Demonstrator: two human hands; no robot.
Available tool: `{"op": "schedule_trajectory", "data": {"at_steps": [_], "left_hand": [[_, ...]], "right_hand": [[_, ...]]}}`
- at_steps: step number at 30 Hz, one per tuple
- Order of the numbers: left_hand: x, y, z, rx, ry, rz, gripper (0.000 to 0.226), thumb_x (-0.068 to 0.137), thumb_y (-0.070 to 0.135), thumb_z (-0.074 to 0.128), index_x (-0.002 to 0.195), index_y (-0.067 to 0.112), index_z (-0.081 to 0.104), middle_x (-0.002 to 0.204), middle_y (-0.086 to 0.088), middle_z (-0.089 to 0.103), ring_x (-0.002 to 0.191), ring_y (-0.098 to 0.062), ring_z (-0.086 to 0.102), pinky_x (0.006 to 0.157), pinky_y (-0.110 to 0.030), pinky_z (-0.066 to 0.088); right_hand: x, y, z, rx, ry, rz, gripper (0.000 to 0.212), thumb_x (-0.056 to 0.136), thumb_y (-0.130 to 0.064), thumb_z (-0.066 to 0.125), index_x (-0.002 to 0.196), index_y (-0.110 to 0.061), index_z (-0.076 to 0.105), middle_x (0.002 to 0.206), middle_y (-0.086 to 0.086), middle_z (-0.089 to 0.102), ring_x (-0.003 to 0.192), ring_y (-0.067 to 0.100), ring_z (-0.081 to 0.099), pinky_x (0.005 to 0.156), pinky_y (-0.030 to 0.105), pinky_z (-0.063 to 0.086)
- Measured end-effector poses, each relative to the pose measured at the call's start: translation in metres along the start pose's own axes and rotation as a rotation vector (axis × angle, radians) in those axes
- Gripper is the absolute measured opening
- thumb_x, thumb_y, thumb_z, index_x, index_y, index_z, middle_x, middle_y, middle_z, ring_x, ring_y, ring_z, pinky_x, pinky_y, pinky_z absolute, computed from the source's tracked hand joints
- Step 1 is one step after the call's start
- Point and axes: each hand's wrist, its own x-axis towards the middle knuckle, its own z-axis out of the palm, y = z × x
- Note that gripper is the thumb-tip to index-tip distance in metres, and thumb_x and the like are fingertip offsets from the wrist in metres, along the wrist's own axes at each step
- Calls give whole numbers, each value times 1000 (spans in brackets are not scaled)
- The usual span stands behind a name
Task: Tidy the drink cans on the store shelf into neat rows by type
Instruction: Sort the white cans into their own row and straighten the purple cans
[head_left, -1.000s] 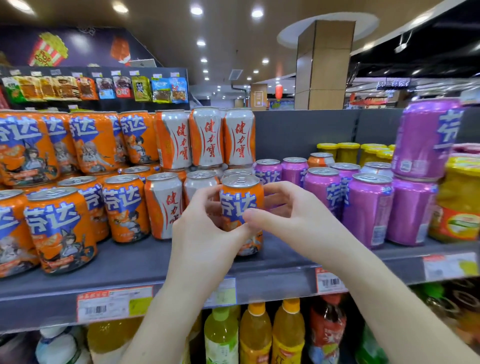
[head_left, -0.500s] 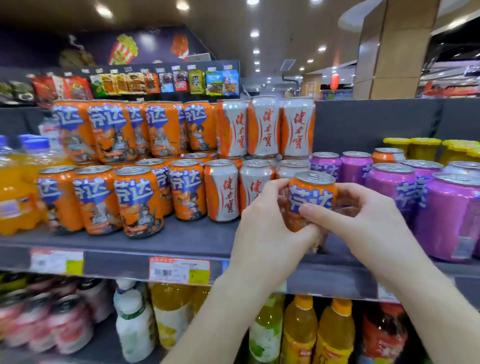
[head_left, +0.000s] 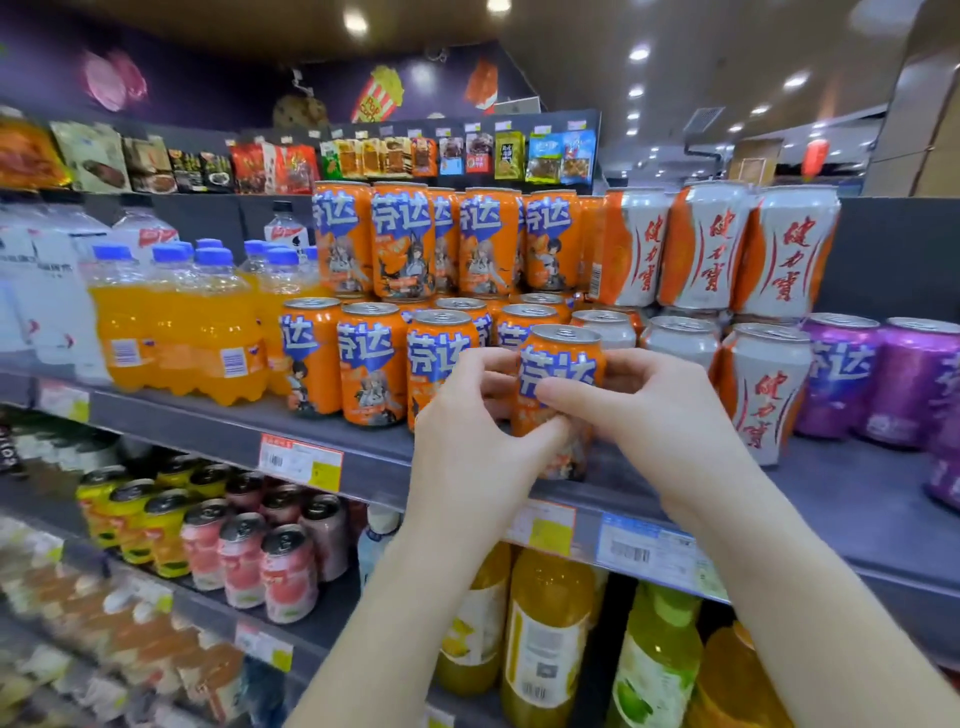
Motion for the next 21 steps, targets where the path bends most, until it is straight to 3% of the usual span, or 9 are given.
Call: {"op": "schedule_trajectory", "data": {"at_steps": [5,9,13,21], "left_hand": [[8,-24,-21,49,30,-30,40,76,28,87,109,29,63,94,11,69,83,0,66,79,-36,59],[10,-35,-38,194,124,28,36,79,37,83,109,36,62,96,16,66,84,4,64,76,-15,53],[14,-46,-49,261,206,21,38,80,36,82,106,36,55,98,14,60,84,2,60,70,-7,43],[24,-58,-60,291,179,21,47,83,37,80,121,31,54,108,12,56,88,0,57,77,-25,48]], "right_hand": [[15,-1,41,-65,72,-16,44,57,-48,89,94,-26,78,83,-13,78,81,5,74,77,40,63],[15,-1,57,-253,164,-68,47,66,-56,83,104,-30,74,87,-18,75,83,-6,68,74,22,55],[5,0,55,-386,131,-73,56,74,-42,82,125,-32,63,106,-16,68,96,3,65,78,21,51],[1,2,60,-351,95,-72,55,86,-30,75,137,-34,55,118,-20,66,107,3,63,92,27,53]]}}
